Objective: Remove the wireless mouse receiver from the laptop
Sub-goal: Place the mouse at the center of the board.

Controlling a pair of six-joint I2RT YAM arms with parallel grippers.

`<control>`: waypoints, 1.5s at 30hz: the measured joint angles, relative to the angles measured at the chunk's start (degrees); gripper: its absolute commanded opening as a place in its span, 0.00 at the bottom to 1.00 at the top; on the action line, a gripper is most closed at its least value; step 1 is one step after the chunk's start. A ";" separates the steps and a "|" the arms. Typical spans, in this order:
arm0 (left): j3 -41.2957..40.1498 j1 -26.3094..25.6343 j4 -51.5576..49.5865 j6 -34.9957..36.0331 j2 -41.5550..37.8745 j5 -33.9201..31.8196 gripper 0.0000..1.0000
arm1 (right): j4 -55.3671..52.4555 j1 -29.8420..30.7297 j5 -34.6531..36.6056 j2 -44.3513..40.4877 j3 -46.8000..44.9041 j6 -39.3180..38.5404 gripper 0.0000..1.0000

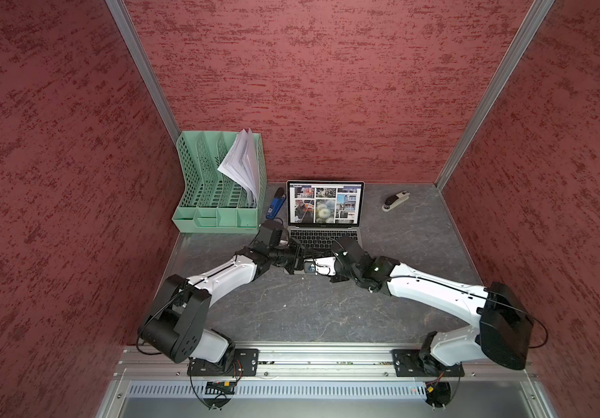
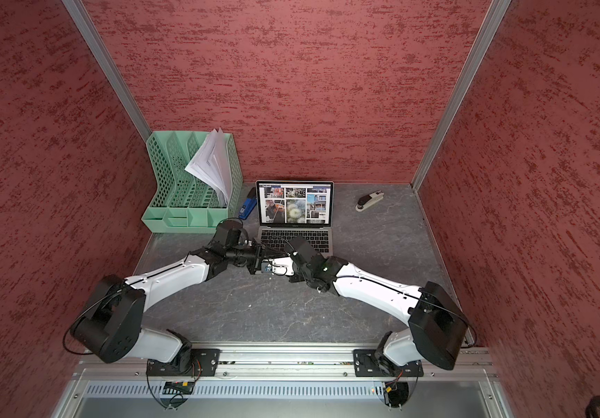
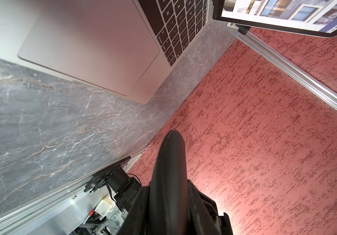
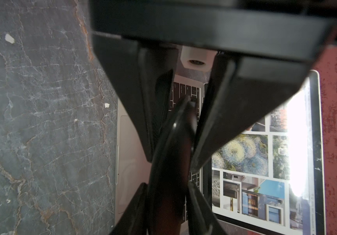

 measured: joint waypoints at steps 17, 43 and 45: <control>-0.55 -0.07 1.16 -4.04 0.00 -1.84 0.03 | 0.57 0.11 1.33 2.62 1.53 1.11 0.00; 3.61 2.01 1.27 13.97 -0.72 1.18 1.00 | -15.04 -9.75 -18.99 -1.14 7.52 14.99 0.00; 3.67 3.10 0.59 16.52 -1.92 1.29 1.00 | -15.80 -11.61 -21.09 -2.12 7.50 16.87 0.00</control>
